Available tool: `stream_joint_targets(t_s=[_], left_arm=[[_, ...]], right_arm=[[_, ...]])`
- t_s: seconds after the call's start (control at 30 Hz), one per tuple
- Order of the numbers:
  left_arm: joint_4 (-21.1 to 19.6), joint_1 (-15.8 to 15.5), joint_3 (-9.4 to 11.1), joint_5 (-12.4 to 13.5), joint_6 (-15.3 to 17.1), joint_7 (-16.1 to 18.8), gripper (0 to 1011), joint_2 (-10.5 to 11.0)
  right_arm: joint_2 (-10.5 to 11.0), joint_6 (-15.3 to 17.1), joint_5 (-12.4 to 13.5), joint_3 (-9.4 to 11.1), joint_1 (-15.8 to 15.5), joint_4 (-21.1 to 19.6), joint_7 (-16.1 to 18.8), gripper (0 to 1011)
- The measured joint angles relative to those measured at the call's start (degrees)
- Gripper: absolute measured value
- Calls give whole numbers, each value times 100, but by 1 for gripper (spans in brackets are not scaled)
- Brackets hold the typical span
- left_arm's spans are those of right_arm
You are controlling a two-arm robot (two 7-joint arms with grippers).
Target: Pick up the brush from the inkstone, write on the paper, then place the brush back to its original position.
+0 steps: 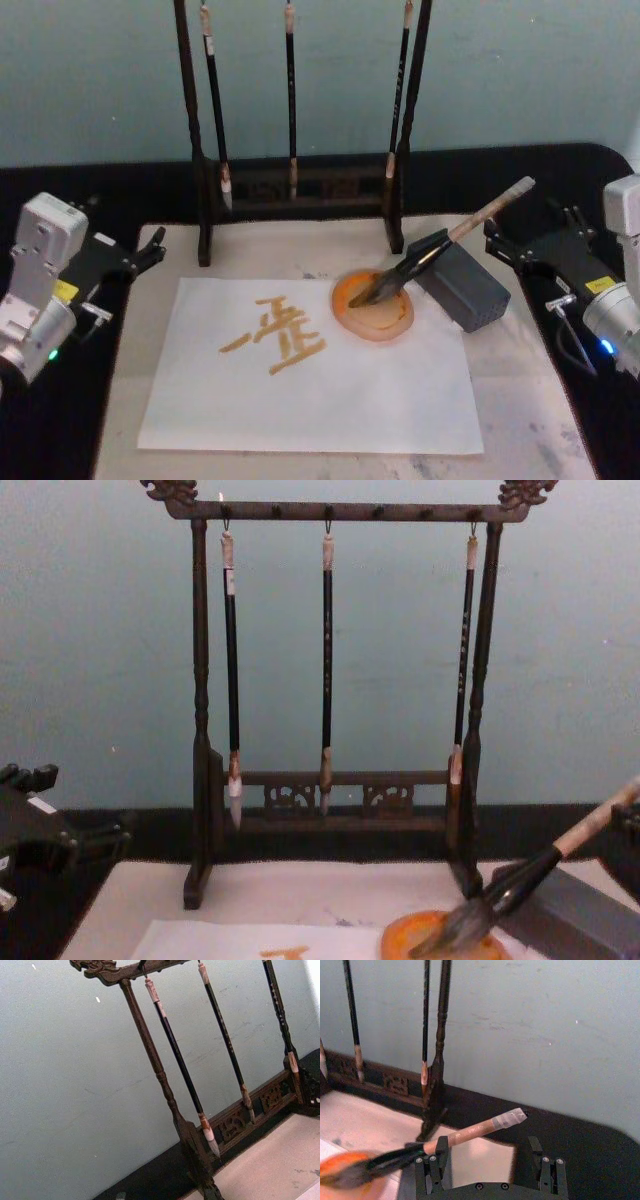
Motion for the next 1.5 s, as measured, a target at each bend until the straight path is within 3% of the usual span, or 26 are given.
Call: stream_joint_targets(t_s=[0.2, 0.23, 0.3, 0.5, 0.67, 0.87, 1.23, 1.5], left_arm=[[0, 0, 0, 0, 0, 0, 1010, 0], [0, 0, 0, 0, 0, 0, 1010, 0], [0, 0, 0, 0, 0, 0, 1010, 0], [0, 0, 0, 0, 0, 0, 1010, 0], [0, 0, 0, 0, 0, 0, 1010, 0], [0, 0, 0, 0, 0, 0, 1010, 0], [0, 0, 0, 0, 0, 0, 1010, 0], [0, 0, 0, 0, 0, 0, 1010, 0]], right_arm=[[-231, 335, 672, 303, -179, -200, 214, 1000], [-231, 335, 672, 303, -179, -200, 214, 1000], [-389, 537, 1027, 461, -226, -259, 304, 1000], [-680, 927, 1609, 710, -245, -277, 442, 1000], [-969, 1294, 2115, 923, -179, -164, 536, 1000], [-1138, 1574, 2632, 1028, -42, 33, 588, 1000], [-1300, 1737, 3209, 1040, 146, 343, 635, 1000], [-1414, 1712, 3472, 1005, 262, 551, 631, 1000]])
